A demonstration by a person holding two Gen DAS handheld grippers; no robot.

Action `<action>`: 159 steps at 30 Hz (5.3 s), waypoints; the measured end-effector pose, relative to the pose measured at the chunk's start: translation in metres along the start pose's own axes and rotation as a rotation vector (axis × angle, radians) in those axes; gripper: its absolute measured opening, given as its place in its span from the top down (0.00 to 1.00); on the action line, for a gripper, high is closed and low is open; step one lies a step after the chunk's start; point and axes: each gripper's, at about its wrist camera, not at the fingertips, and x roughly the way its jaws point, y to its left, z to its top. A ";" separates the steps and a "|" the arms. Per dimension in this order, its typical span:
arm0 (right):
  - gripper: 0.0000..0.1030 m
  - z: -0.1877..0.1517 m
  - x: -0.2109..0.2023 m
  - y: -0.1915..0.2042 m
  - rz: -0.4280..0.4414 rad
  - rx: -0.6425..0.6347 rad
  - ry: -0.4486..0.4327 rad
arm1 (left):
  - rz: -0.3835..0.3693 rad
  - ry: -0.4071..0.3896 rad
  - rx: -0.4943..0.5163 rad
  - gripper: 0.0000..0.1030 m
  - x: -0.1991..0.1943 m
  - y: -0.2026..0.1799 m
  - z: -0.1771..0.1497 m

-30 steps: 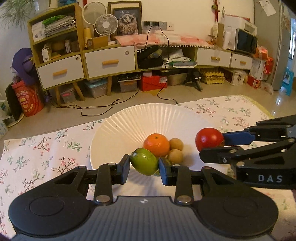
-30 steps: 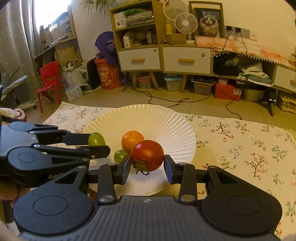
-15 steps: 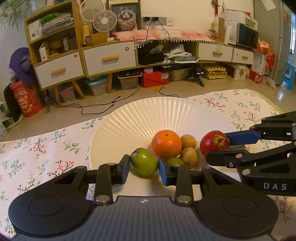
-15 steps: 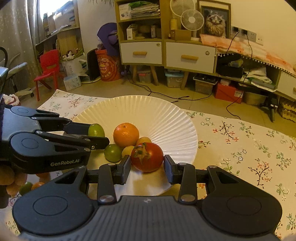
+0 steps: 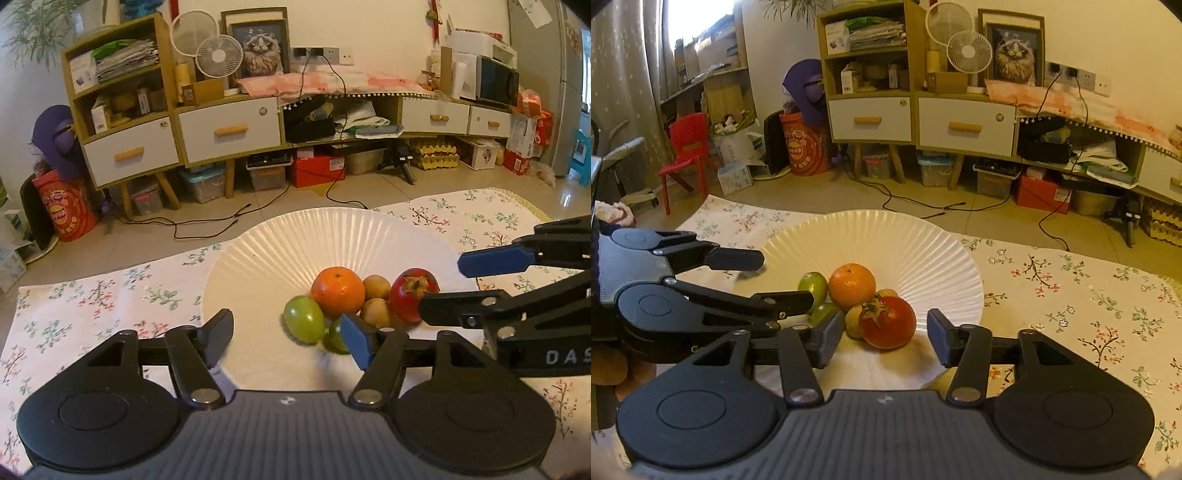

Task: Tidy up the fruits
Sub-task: 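Lower both fruits onto the plate and open both tools, then withdraw both open tools from the plate toward the remaining fruits, then grasp a green fruit with the left tool while the right tool grasps a yellow fruit, then lift and carry the green and yellow fruits in both tools over the plate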

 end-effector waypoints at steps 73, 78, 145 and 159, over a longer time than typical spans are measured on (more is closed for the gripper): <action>0.06 -0.102 -0.048 0.078 0.022 -0.093 0.097 | 0.092 0.123 -0.167 0.03 -0.118 0.055 -0.150; 0.06 -0.109 -0.043 0.083 0.022 -0.108 0.105 | 0.100 0.122 -0.145 0.03 -0.114 0.056 -0.159; 0.78 -0.092 -0.030 0.094 0.068 -0.156 0.031 | -0.004 0.039 -0.123 0.74 -0.072 0.011 -0.117; 0.78 -0.084 -0.039 0.090 0.105 -0.092 0.070 | -0.053 0.074 -0.193 0.75 -0.084 0.012 -0.110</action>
